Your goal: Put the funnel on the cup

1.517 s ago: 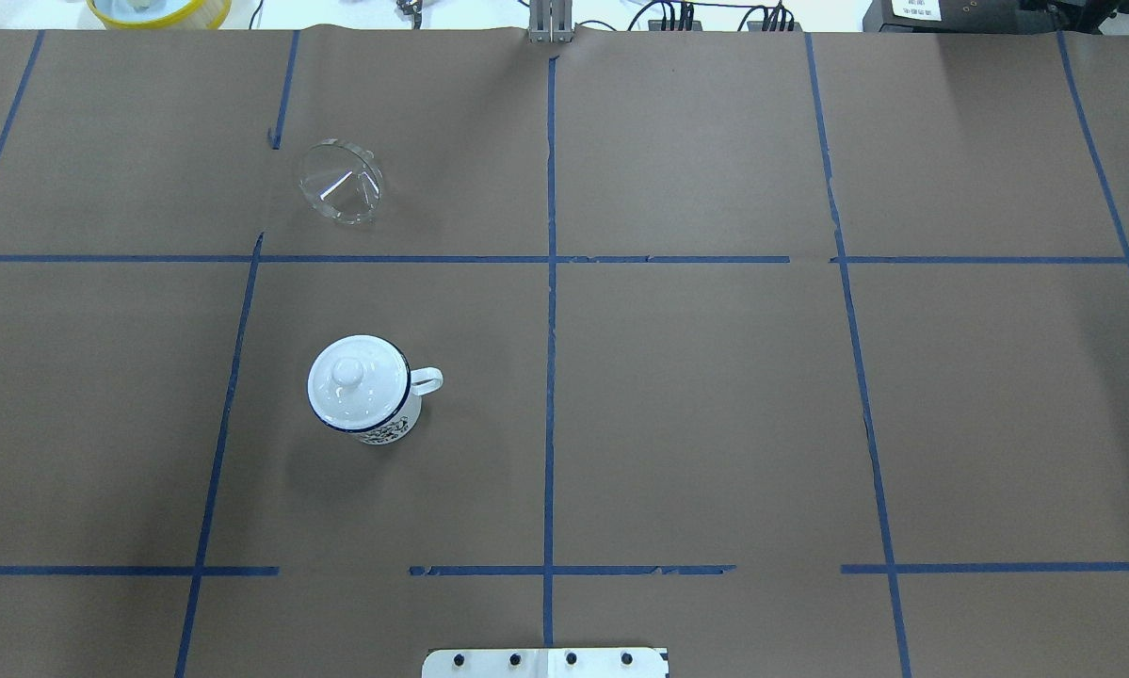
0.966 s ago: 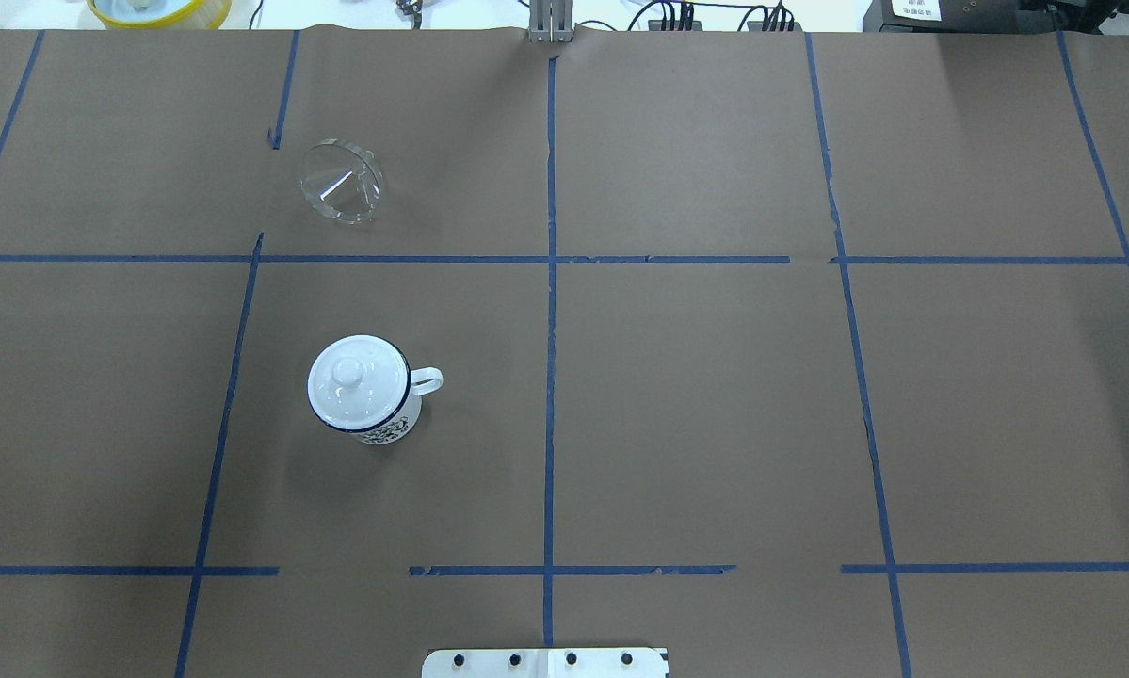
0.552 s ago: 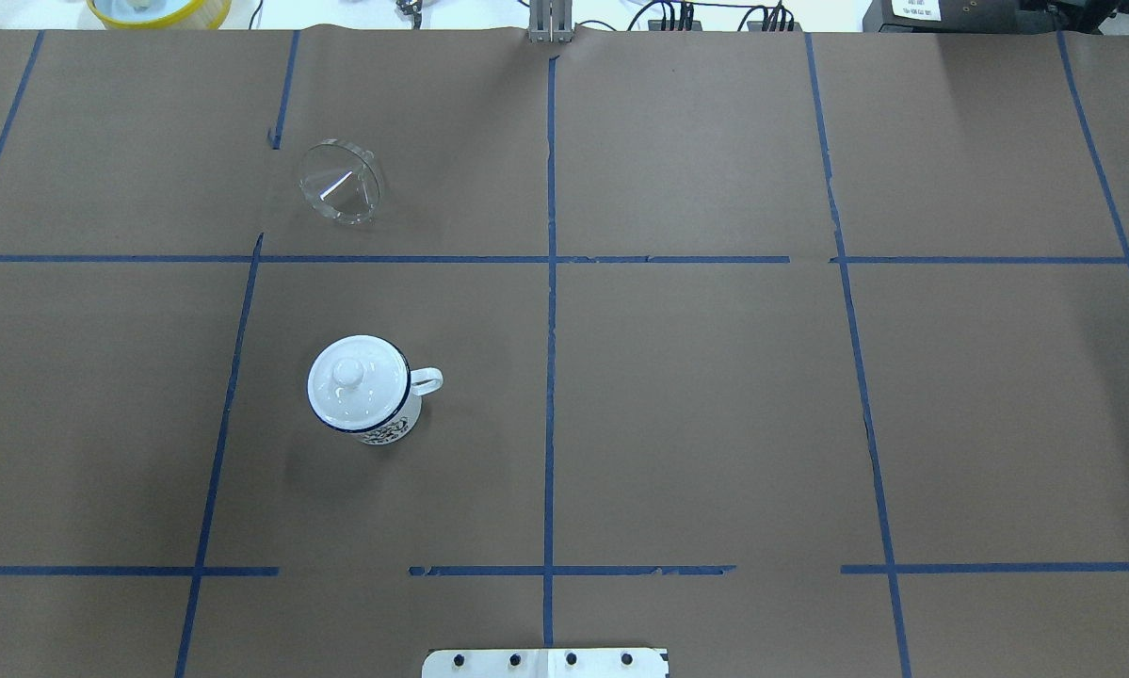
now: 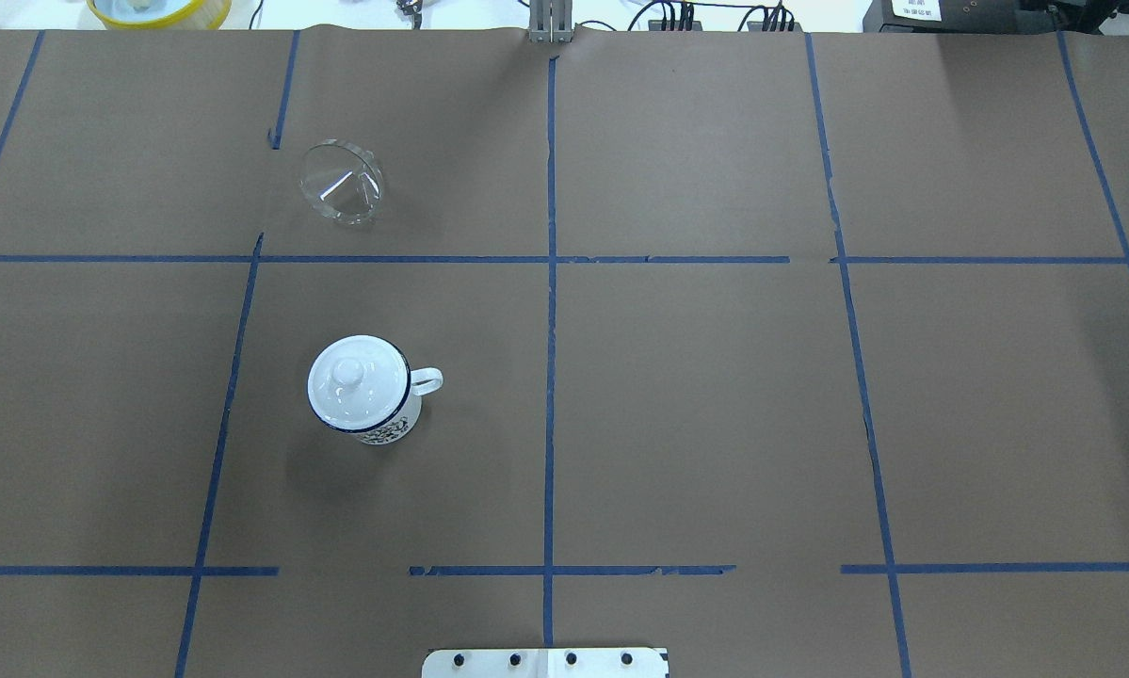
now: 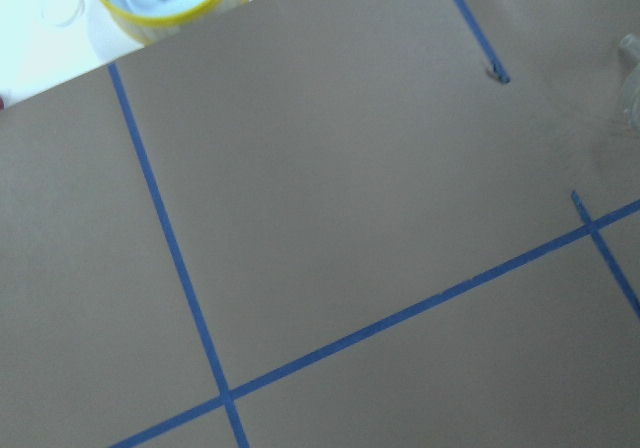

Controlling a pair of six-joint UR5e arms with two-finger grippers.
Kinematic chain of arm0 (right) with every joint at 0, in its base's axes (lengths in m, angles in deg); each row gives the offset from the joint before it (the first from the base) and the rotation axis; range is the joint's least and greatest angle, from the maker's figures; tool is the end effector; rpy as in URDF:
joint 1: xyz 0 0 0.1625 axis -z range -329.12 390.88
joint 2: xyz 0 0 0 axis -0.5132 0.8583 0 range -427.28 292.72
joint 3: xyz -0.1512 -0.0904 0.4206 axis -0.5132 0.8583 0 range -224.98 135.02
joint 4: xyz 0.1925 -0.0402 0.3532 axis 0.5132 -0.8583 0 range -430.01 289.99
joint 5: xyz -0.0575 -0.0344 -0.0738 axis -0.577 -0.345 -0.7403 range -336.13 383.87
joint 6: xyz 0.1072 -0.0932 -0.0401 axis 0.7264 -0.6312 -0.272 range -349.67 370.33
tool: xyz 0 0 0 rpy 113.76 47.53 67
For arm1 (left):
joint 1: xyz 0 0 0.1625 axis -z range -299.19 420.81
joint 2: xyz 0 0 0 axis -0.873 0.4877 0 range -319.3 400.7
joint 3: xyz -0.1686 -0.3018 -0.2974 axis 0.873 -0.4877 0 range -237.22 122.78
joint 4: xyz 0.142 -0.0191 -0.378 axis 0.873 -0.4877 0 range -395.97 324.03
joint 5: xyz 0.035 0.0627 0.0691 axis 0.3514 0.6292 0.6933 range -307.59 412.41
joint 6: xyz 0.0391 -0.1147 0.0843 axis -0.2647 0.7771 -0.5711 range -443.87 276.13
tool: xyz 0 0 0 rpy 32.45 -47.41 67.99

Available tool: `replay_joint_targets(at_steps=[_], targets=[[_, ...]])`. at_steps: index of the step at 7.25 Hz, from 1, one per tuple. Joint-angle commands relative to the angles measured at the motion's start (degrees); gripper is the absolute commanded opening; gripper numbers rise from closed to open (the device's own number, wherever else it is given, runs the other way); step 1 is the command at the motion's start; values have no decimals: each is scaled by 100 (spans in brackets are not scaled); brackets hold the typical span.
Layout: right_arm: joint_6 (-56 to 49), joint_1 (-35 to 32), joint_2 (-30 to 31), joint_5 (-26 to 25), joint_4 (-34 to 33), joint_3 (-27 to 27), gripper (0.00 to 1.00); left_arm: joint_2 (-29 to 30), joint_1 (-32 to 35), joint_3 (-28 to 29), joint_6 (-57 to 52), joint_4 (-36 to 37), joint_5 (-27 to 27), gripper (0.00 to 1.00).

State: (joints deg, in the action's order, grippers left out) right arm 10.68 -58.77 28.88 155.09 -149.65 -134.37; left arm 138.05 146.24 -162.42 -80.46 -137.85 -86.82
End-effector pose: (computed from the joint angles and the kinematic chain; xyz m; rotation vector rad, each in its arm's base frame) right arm 0.0333 -0.4367 0.7654 0.0557 -0.7196 -0.0227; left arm 0.0222 -0.5475 0.4916 0.5038 0.8701 0.2764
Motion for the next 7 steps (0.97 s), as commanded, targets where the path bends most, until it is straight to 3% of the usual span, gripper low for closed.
replay_joint_targets(at_steps=[1, 2, 4, 5, 7], targets=[[0, 0, 0, 0, 0, 0, 100, 56, -1196, -70, 1495, -719, -167, 100], [0, 0, 0, 0, 0, 0, 100, 326, -1673, -202, 2758, -728, 95, 100], [0, 0, 0, 0, 0, 0, 100, 530, -3262, -711, 5028, -693, 1735, 100], [0, 0, 0, 0, 0, 0, 100, 653, -3921, -948, 5865, -336, 2090, 100], [0, 0, 0, 0, 0, 0, 100, 1721, -4698, -1283, 6581, 1645, 2775, 100]])
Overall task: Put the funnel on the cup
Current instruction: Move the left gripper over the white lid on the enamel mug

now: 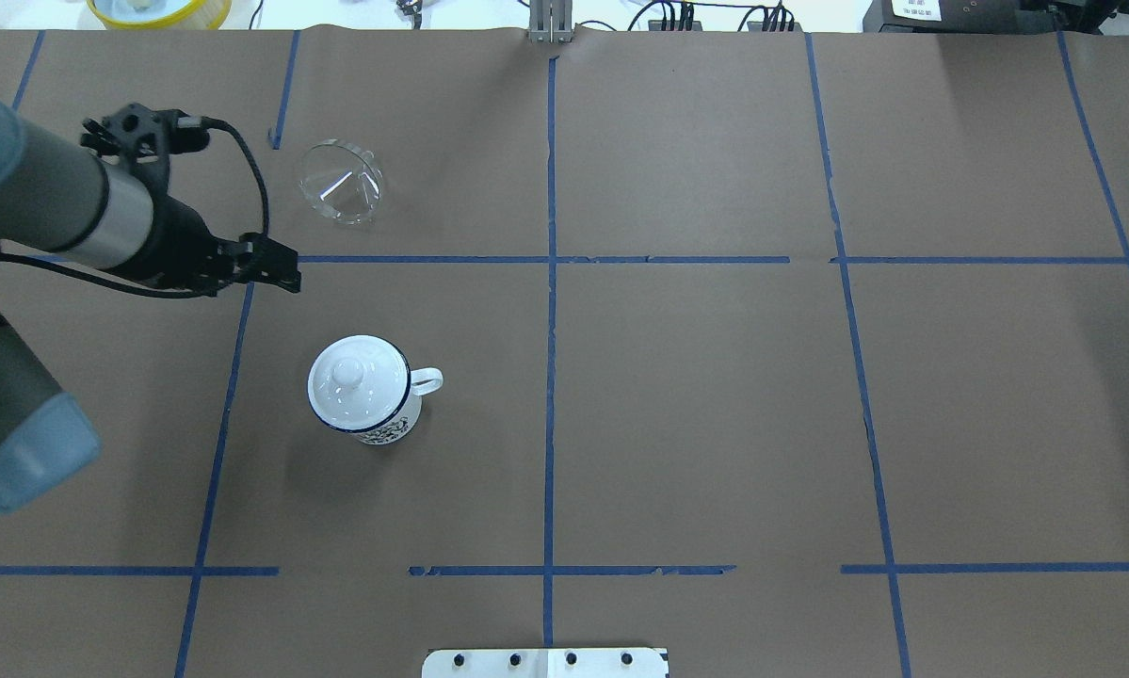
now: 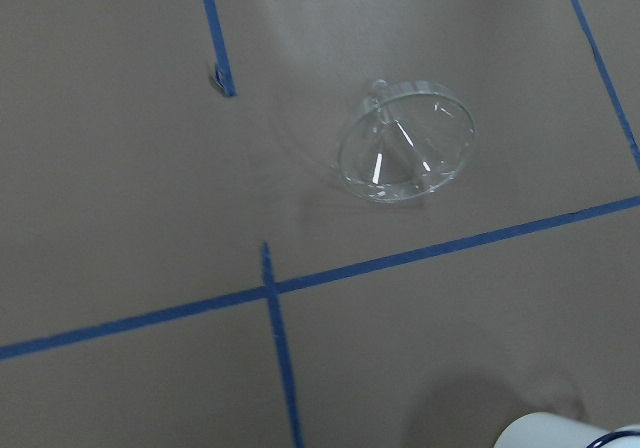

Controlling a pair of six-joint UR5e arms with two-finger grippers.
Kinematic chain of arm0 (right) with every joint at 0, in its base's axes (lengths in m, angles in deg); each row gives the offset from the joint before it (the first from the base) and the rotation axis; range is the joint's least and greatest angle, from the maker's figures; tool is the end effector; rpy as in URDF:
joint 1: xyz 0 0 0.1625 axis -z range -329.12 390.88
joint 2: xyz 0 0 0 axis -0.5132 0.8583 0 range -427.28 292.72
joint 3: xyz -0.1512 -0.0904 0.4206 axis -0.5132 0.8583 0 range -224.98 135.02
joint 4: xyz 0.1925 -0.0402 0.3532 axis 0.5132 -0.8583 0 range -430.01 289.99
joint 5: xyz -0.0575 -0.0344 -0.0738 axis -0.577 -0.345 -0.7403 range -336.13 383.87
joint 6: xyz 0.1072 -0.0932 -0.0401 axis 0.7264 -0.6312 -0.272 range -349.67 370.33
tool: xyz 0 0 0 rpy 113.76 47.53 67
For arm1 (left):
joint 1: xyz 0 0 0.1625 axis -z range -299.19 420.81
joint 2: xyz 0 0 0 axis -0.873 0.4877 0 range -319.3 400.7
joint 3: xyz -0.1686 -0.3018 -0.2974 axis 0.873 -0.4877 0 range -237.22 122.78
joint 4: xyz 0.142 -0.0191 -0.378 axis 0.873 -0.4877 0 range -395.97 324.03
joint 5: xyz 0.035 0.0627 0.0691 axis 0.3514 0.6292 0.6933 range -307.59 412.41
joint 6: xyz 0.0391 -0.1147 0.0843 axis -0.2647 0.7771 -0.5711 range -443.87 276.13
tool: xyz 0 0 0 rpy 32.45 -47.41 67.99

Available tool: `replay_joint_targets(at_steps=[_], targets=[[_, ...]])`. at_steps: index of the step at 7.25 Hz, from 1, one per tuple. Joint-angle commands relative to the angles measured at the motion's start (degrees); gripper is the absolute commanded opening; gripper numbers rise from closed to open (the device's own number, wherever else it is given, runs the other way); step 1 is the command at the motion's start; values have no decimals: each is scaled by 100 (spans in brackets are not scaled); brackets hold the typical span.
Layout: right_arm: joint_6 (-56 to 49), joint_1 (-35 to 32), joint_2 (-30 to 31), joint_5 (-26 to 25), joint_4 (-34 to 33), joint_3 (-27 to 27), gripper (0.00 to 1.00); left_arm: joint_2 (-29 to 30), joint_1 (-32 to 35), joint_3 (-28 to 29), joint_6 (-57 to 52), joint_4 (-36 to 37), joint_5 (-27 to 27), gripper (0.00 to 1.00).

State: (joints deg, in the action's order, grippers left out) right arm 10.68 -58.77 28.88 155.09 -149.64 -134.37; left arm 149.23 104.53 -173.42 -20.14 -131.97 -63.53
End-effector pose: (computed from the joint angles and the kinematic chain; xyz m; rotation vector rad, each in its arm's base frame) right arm 0.0333 -0.4368 0.7654 0.0559 -0.7196 -0.0228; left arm 0.3731 -0.4518 0.3332 0.1524 0.9534 -0.0802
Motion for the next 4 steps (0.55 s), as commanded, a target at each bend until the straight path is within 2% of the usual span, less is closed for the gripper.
replay_joint_targets(at_steps=[1, 2, 4], targets=[[0, 0, 0, 0, 0, 0, 100, 669, -888, -132, 1136, 1075, 850, 100], [0, 0, 0, 0, 0, 0, 100, 669, -978, -97, 1194, 1075, 1132, 100], [0, 0, 0, 0, 0, 0, 100, 643, -1032, 9, 1194, 1075, 1161, 99]])
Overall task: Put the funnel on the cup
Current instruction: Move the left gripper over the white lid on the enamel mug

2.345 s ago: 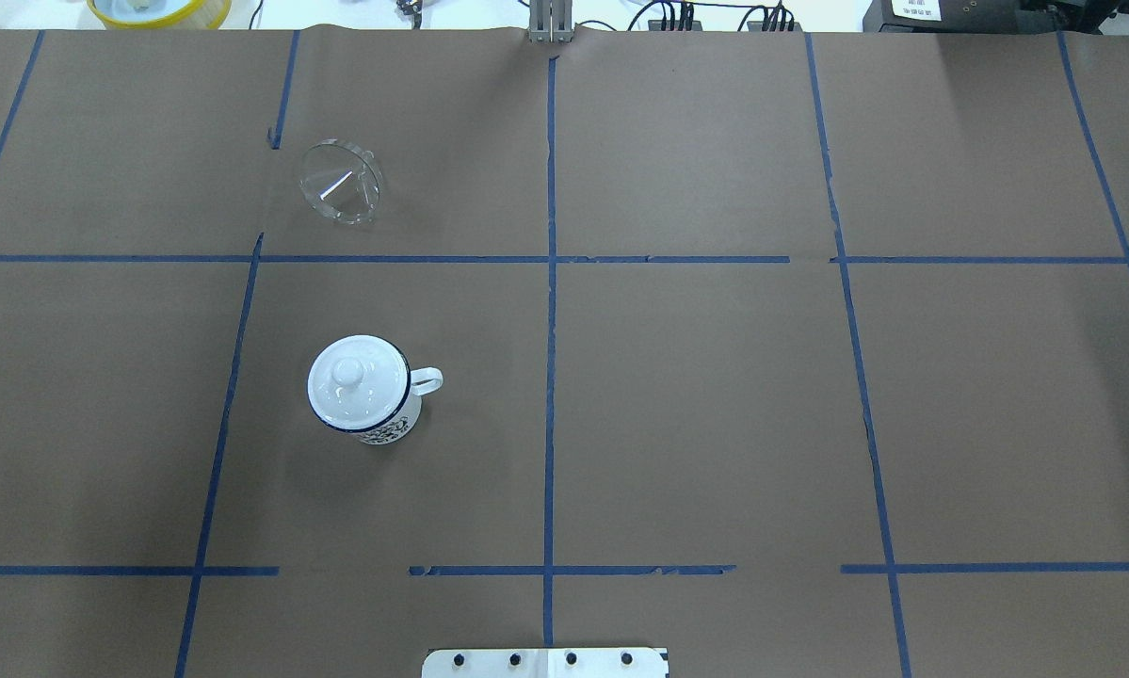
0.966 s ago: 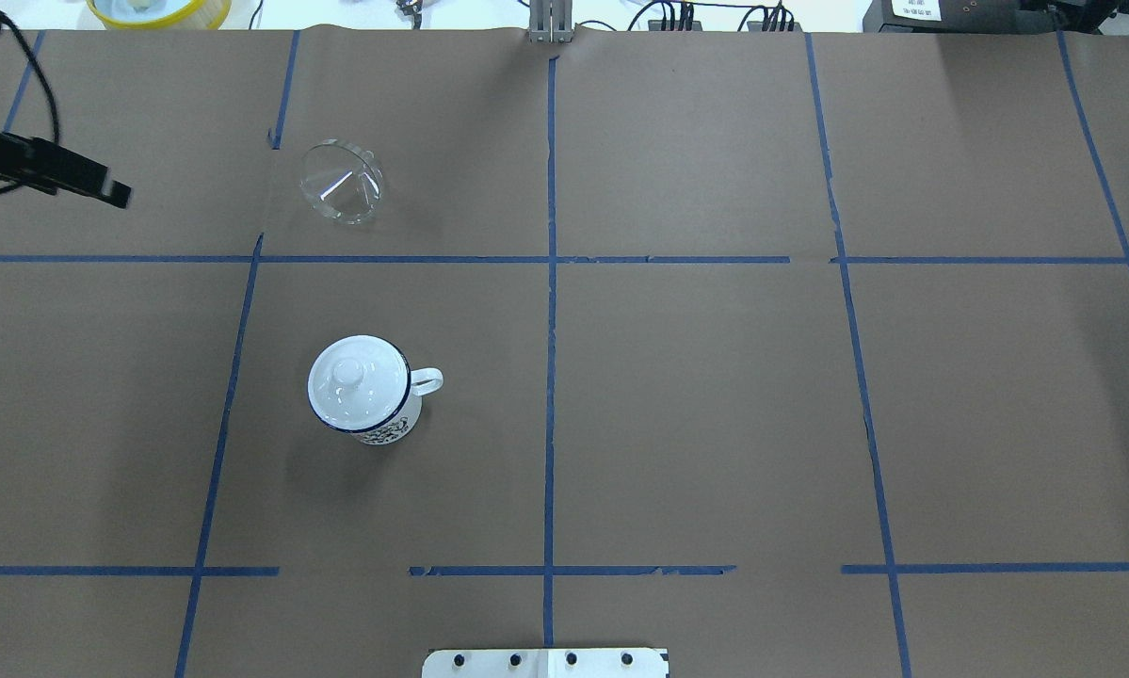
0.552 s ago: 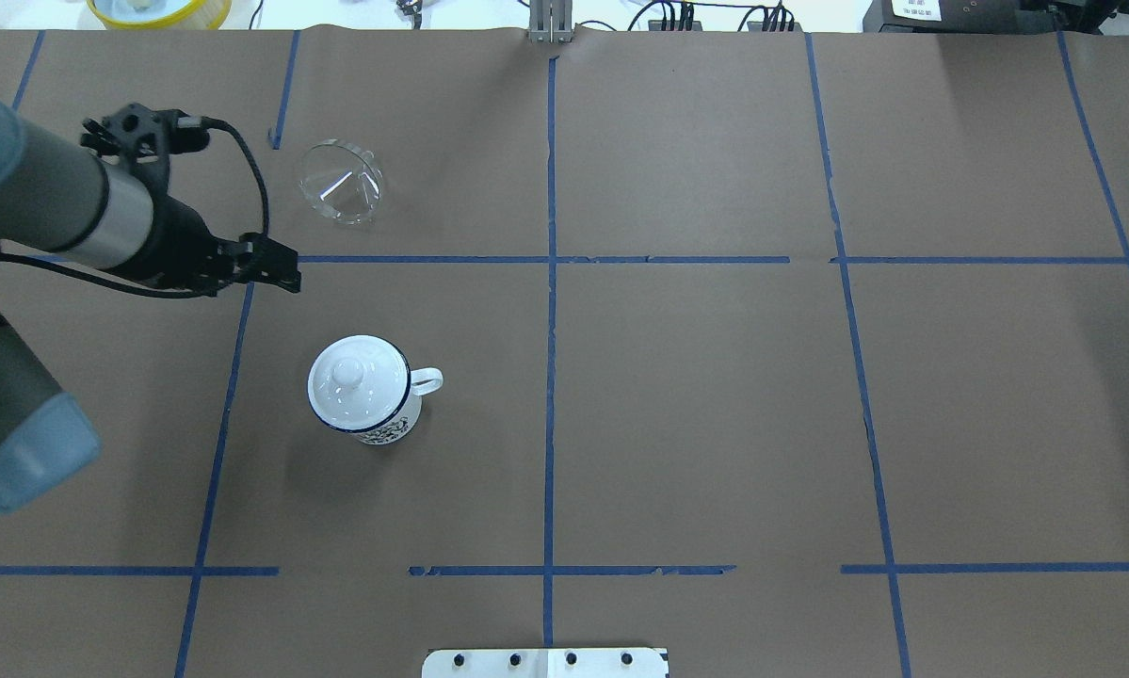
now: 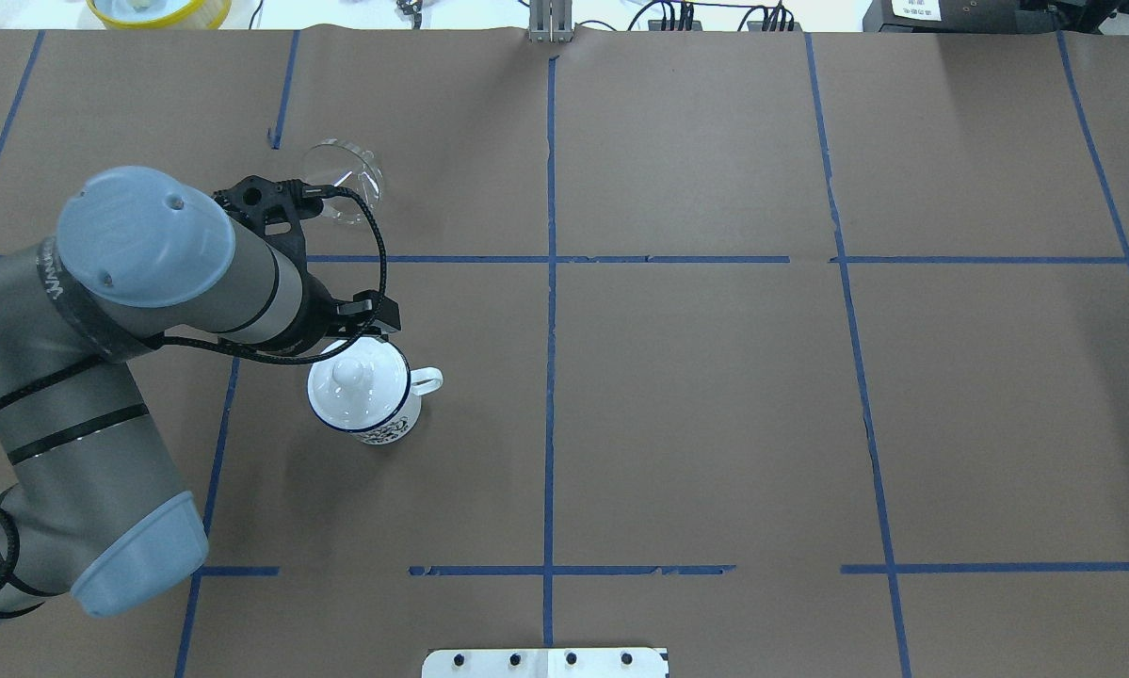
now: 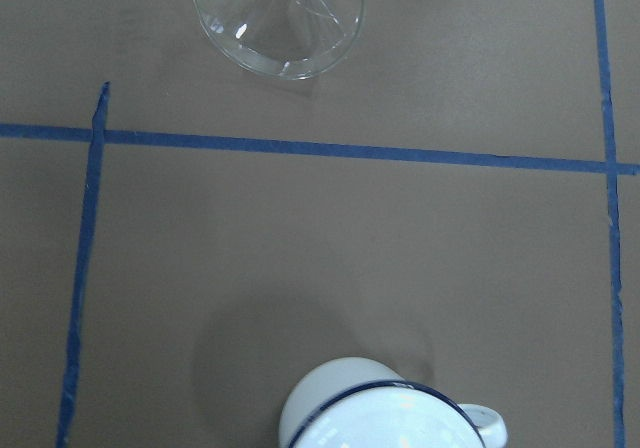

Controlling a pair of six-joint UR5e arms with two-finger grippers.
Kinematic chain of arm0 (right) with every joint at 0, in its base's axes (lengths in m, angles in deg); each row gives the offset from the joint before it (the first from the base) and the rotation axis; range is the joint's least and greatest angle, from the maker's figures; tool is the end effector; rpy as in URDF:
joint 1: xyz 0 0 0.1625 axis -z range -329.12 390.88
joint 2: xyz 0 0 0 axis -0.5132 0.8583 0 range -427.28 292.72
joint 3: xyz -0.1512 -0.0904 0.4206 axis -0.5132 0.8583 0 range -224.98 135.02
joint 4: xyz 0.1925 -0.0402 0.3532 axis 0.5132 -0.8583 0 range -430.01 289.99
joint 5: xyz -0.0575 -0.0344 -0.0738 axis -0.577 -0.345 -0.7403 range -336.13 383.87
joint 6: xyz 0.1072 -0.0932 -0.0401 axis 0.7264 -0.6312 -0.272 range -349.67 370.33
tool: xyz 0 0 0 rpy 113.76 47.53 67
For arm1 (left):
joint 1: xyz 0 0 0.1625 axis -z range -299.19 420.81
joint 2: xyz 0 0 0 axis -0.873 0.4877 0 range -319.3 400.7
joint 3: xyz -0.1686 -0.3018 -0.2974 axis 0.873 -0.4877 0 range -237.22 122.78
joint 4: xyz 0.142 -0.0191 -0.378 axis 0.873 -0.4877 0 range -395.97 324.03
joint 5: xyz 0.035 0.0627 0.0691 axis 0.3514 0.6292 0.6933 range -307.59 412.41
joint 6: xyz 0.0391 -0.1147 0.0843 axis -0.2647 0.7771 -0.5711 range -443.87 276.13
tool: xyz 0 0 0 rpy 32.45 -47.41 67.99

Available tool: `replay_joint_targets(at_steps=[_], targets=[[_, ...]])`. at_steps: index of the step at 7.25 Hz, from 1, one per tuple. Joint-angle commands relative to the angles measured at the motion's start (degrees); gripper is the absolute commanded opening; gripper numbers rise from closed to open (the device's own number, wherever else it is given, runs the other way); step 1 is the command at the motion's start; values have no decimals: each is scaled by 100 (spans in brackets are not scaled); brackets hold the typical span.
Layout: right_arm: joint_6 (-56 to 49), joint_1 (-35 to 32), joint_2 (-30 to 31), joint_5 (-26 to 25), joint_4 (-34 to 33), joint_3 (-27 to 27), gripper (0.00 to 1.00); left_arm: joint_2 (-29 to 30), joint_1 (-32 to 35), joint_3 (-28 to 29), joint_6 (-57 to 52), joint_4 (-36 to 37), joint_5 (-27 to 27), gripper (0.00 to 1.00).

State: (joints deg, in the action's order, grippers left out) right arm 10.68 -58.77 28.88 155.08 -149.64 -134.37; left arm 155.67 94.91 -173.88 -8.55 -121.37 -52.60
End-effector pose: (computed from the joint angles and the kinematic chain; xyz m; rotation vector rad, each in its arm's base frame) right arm 0.0333 -0.4368 0.7654 0.0559 -0.7194 -0.0228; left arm 0.4449 -0.4160 0.3010 0.1121 0.8464 -0.2107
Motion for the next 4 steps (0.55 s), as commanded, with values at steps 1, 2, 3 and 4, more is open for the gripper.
replay_joint_targets(at_steps=[1, 2, 3, 4], targets=[[0, 0, 0, 0, 0, 0, 100, -10, -131, 91, 35, 15, 172, 97], [0, 0, 0, 0, 0, 0, 100, -1, -132, 169, 35, 6, 165, 95], [0, 0, 0, 0, 0, 0, 100, -10, -140, 179, 35, 6, 165, 94], [0, 0, 0, 0, 0, 0, 100, -10, -132, 179, 26, 6, 156, 93]])
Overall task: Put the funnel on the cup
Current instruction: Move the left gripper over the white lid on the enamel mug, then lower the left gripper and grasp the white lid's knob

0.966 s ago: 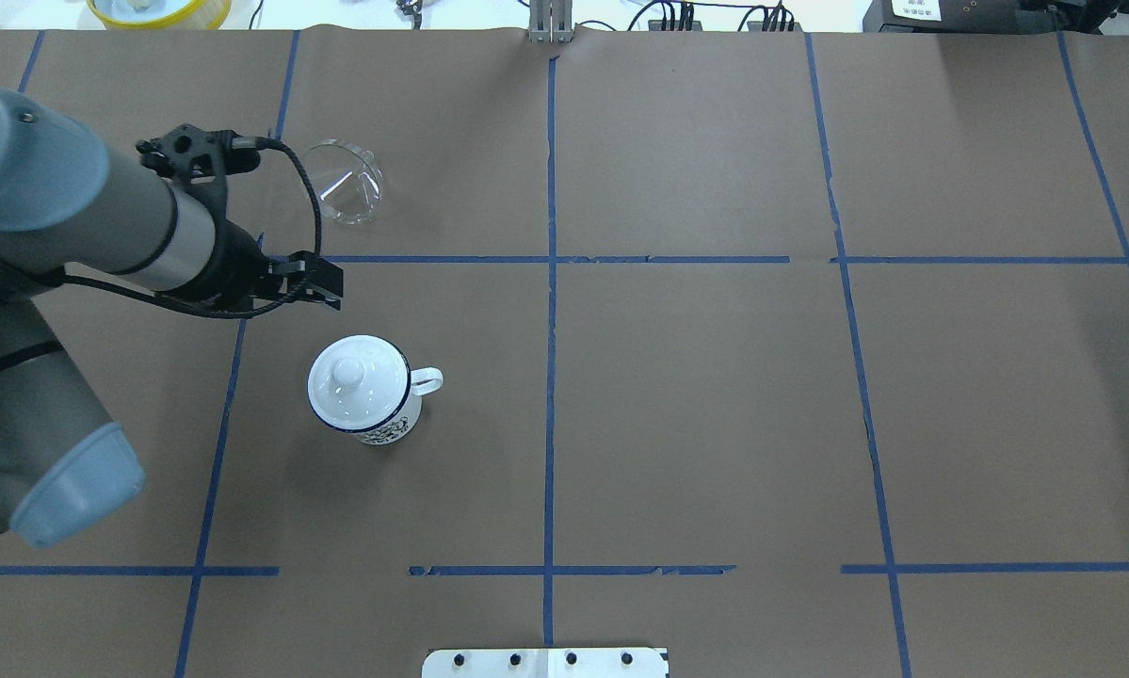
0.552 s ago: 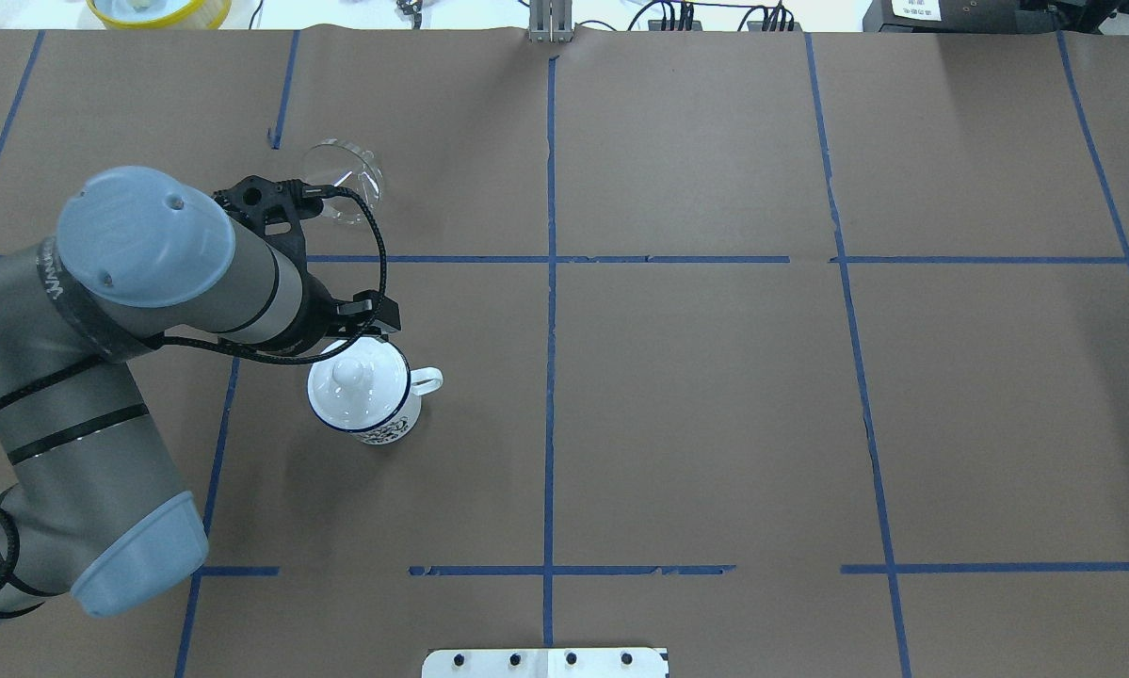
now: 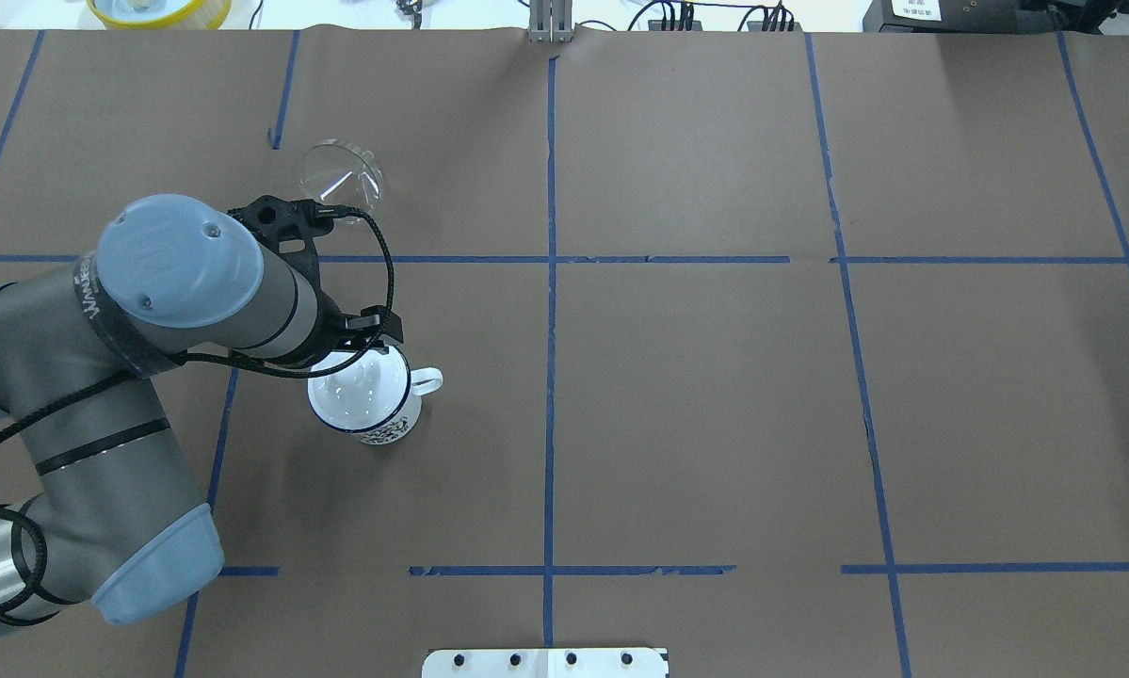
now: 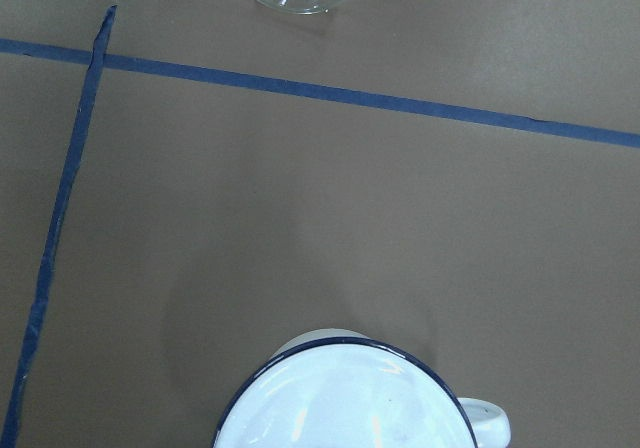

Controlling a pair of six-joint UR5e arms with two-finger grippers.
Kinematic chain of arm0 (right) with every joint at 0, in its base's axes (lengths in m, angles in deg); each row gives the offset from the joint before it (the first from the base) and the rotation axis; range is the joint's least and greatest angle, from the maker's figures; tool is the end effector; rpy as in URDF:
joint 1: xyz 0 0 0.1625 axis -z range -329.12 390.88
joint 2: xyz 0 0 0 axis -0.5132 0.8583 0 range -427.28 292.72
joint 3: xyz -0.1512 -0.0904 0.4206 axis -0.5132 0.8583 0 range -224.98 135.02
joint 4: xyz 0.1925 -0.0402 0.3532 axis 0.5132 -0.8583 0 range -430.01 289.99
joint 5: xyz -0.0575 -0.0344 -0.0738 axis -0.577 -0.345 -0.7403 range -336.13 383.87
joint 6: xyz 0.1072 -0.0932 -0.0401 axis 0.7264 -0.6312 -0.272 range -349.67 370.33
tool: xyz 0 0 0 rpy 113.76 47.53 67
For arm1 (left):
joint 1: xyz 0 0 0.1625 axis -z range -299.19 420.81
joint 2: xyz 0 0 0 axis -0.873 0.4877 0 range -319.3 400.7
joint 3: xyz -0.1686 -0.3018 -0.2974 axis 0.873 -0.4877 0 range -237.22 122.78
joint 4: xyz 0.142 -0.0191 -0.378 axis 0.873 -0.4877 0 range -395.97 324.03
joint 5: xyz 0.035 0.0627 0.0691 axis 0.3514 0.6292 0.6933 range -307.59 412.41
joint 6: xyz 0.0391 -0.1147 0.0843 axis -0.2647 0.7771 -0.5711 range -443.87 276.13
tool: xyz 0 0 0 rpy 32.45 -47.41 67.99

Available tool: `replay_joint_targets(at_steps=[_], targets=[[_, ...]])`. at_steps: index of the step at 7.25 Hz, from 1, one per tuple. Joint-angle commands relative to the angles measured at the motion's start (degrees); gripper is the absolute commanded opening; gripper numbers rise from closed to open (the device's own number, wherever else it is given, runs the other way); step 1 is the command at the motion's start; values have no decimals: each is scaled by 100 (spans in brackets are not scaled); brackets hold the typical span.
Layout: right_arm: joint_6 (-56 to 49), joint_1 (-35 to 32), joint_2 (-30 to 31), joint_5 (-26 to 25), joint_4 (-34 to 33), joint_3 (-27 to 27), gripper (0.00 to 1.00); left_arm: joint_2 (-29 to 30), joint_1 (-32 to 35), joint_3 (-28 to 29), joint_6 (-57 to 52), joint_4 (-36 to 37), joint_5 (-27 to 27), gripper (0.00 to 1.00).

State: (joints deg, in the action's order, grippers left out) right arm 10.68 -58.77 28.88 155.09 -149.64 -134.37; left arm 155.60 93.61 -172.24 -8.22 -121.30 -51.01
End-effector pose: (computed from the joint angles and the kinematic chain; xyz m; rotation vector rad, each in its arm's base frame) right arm 0.0333 -0.4368 0.7654 0.0559 -0.7196 -0.0228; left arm 0.4590 -0.4136 0.3145 0.1111 0.8105 -0.2115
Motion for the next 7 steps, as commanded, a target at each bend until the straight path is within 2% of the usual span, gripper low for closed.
replay_joint_targets(at_steps=[1, 5, 6, 7], targets=[[0, 0, 0, 0, 0, 0, 100, -2, -10, -3, -7, -1, -28, 92], [0, 0, 0, 0, 0, 0, 100, -2, -176, -12, 11, -1, -46, 90], [0, 0, 0, 0, 0, 0, 100, -2, -177, -21, 11, -1, -55, 79], [0, 0, 0, 0, 0, 0, 100, -2, -177, -64, 2, -1, -46, 44]])
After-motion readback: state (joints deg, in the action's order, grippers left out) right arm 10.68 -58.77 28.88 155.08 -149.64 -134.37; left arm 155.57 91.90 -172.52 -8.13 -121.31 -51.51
